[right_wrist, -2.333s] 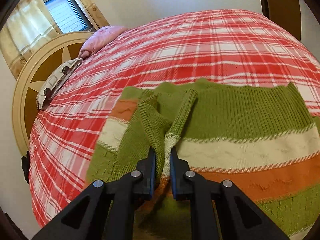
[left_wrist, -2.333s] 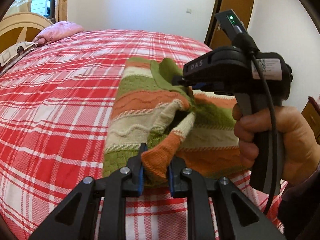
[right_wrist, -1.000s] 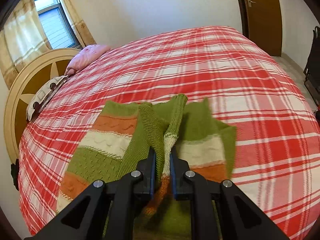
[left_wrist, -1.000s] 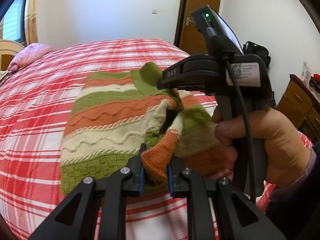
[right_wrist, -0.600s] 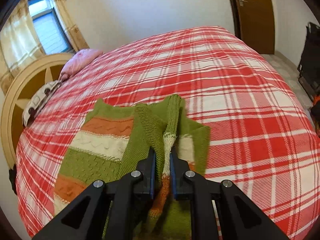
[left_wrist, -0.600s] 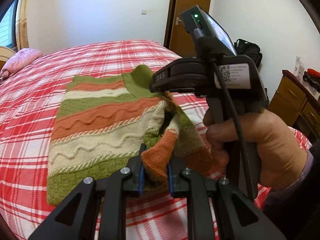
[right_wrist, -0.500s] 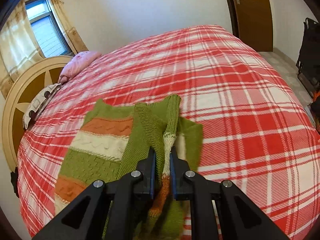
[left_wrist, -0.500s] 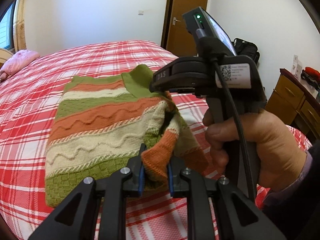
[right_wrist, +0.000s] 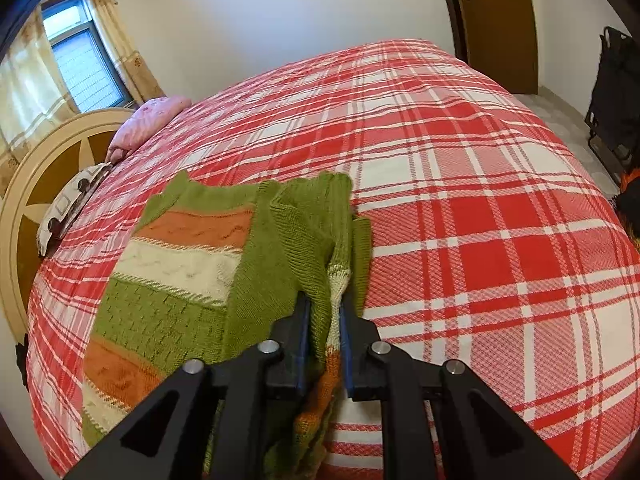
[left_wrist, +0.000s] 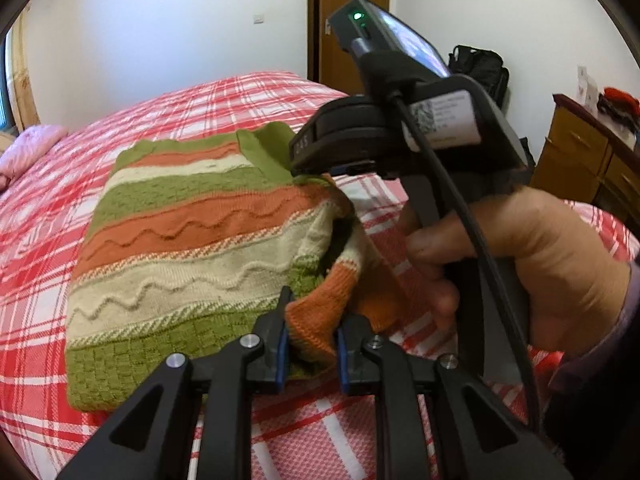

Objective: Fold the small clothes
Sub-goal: 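Open the left gripper and withdraw it from the folded sweater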

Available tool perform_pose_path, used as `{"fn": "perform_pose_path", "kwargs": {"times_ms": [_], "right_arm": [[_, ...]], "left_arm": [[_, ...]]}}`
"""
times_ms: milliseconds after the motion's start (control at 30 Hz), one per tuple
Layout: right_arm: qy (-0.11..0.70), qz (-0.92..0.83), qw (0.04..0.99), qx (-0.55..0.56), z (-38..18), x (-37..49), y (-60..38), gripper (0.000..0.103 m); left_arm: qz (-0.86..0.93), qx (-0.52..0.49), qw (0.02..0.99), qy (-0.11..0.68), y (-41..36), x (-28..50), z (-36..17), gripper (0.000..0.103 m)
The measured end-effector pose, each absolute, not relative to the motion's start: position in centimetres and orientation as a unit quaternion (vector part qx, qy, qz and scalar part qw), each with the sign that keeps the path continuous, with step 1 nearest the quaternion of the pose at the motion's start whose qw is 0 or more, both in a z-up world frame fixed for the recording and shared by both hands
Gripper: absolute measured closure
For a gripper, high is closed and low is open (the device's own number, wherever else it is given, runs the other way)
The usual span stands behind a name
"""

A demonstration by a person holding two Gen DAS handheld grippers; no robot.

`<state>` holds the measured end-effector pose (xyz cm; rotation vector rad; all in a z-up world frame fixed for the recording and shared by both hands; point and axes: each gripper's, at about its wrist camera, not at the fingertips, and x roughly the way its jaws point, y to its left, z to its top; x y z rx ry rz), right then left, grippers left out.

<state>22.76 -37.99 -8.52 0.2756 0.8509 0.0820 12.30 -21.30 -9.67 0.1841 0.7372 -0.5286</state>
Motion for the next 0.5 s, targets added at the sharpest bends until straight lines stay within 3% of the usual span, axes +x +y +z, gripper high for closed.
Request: {"fn": "perform_pose_path", "kwargs": {"times_ms": [67,100,133,200,300,500], "right_arm": [[0.409,0.042,0.898,0.155,-8.3,22.3,-38.7,0.079],[0.409,0.037,0.897,0.166,-8.2,21.8,-39.2,0.073],[0.407,0.022,0.896,0.175,-7.9,21.1,-39.7,0.072],[0.387,-0.003,0.903,0.190,-6.9,18.8,-40.6,0.072],[0.355,-0.037,0.915,0.190,-5.5,14.6,-40.9,0.072],[0.333,0.018,0.924,0.186,-3.7,8.5,-36.8,0.072]], "left_arm": [[-0.265,0.083,0.890,0.361,-20.8,12.0,-9.5,0.069],[-0.275,0.075,0.886,0.366,-20.3,11.7,-9.4,0.058],[-0.281,0.071,0.884,0.367,-19.8,11.4,-9.3,0.052],[-0.282,0.072,0.889,0.354,-18.5,10.2,-8.9,0.029],[-0.271,0.088,0.896,0.342,-17.0,8.6,-8.8,0.017],[-0.240,0.075,0.895,0.369,-13.5,8.2,-9.3,0.016]]}}
